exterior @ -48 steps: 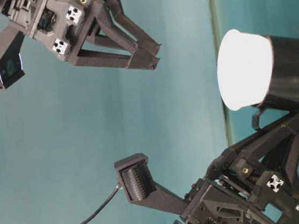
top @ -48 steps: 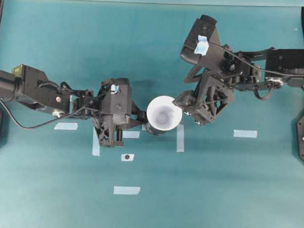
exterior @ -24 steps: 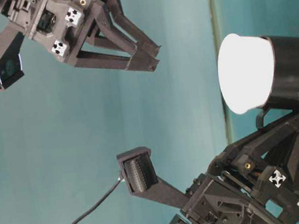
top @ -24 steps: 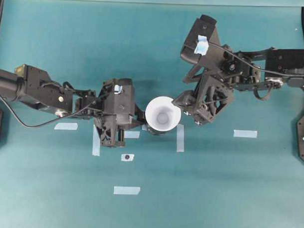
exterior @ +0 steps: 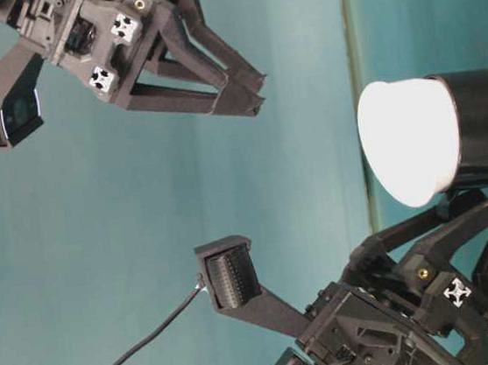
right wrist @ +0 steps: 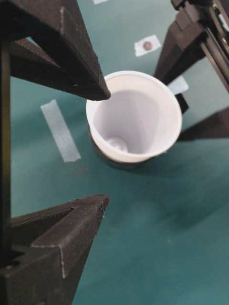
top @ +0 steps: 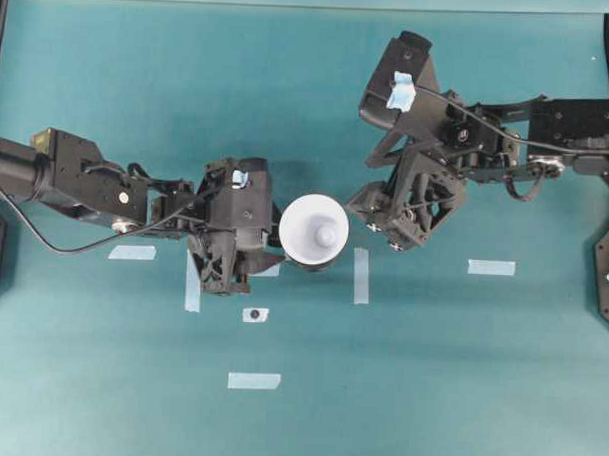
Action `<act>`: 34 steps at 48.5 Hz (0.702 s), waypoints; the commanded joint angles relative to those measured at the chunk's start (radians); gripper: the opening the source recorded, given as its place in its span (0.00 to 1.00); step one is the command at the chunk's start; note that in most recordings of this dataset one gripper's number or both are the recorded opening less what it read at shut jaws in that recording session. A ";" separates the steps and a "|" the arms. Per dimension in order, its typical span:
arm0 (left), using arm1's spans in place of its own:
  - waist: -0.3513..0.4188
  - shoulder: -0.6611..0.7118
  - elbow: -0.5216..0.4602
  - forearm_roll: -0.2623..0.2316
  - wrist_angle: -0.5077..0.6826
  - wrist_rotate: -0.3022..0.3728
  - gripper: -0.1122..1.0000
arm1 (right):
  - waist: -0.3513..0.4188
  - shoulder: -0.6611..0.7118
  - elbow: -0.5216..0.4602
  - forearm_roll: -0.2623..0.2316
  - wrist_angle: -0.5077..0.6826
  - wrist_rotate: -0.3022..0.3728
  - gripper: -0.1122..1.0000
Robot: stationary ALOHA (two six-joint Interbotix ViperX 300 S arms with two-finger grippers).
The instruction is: Holding the cup holder with the left arm, the right arm places the cup into the cup holder.
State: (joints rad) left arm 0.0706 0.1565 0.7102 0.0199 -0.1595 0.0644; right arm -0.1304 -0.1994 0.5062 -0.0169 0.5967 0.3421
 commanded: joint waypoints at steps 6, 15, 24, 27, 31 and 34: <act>0.000 -0.020 -0.018 0.003 -0.005 0.000 0.84 | 0.005 -0.012 -0.011 0.003 -0.006 0.006 0.89; -0.002 -0.021 -0.018 0.003 -0.003 0.000 0.85 | 0.005 -0.011 -0.011 0.002 -0.006 0.006 0.89; 0.000 -0.023 -0.018 0.003 0.000 0.000 0.89 | 0.005 -0.011 -0.011 0.002 -0.006 0.006 0.89; -0.002 -0.023 -0.020 0.003 0.003 0.002 0.91 | 0.005 -0.009 -0.011 0.002 -0.006 0.006 0.89; 0.000 -0.031 -0.018 0.003 0.011 0.003 0.93 | 0.005 -0.011 -0.011 0.002 -0.006 0.006 0.89; 0.000 -0.037 -0.018 0.003 0.012 0.003 0.93 | 0.005 -0.011 -0.011 0.002 -0.006 0.006 0.89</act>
State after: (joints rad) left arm 0.0706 0.1549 0.7102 0.0199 -0.1457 0.0660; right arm -0.1289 -0.1902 0.5062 -0.0169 0.5967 0.3421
